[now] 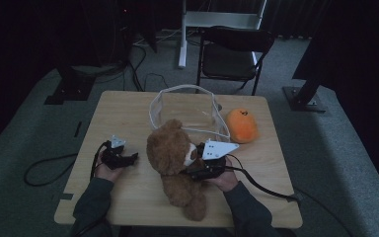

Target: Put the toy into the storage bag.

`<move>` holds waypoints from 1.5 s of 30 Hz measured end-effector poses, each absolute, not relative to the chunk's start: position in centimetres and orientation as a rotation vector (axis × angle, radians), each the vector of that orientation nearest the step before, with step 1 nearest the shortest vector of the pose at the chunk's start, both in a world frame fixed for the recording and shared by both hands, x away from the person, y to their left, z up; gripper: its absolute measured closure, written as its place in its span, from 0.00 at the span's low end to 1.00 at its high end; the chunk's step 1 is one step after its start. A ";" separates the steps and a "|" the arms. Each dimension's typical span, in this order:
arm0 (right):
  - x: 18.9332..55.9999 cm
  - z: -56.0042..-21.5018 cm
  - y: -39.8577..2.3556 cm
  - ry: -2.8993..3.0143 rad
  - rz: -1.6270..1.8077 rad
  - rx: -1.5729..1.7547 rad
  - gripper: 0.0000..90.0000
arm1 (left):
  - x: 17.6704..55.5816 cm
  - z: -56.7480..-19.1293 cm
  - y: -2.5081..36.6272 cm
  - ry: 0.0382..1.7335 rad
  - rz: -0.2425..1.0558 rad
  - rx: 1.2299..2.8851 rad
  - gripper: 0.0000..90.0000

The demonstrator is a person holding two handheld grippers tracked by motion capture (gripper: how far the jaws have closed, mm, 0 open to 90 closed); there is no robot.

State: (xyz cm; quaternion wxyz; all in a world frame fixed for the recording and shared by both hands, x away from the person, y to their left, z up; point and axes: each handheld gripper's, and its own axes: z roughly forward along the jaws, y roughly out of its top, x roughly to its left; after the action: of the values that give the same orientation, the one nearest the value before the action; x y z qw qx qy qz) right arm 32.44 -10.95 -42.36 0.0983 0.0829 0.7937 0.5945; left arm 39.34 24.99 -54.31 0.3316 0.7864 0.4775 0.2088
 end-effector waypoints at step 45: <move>32.0 -40.2 -13.3 2.261 1.828 0.259 0.41 | 39.3 -54.3 25.0 1.248 0.546 2.057 0.31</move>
State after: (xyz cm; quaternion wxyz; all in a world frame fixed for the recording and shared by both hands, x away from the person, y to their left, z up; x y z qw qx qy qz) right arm 32.04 -13.29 -40.16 0.1113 0.0883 0.7698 0.6223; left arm 39.34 24.99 -54.29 0.3309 0.7868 0.4773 0.2087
